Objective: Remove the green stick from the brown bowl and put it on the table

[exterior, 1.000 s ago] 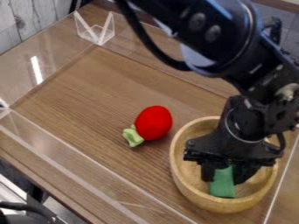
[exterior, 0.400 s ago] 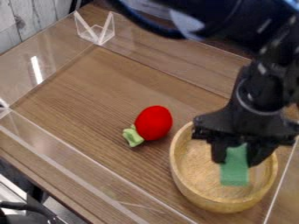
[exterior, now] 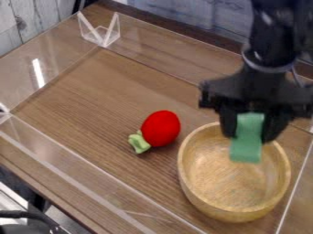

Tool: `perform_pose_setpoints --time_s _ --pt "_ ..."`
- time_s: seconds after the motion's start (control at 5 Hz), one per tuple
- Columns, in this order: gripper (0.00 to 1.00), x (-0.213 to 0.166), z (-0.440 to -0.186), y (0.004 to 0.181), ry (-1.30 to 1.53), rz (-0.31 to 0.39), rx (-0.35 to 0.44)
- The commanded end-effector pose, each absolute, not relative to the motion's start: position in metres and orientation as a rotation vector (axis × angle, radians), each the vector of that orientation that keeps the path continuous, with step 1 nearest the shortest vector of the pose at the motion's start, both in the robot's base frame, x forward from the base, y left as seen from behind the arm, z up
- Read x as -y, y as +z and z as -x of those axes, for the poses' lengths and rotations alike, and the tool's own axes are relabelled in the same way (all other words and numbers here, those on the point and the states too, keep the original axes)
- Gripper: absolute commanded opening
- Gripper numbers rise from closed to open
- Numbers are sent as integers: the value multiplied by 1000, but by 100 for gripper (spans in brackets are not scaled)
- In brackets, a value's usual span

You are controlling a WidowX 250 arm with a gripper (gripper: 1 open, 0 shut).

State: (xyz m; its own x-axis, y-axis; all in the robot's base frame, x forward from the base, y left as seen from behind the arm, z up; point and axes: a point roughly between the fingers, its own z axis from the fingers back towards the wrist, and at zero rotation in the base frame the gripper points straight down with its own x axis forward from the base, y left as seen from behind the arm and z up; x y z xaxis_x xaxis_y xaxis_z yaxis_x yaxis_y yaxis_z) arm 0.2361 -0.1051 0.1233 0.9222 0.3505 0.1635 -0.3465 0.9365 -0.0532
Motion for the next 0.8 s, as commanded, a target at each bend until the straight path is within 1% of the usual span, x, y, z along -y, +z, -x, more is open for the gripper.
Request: perform_pose_setpoints --time_s 0.0,0.2,0.6 --pt "0 108 -261 135 332 78 233" --pt "0 107 -272 128 301 88 240" --pt "0 112 -281 136 188 113 256"
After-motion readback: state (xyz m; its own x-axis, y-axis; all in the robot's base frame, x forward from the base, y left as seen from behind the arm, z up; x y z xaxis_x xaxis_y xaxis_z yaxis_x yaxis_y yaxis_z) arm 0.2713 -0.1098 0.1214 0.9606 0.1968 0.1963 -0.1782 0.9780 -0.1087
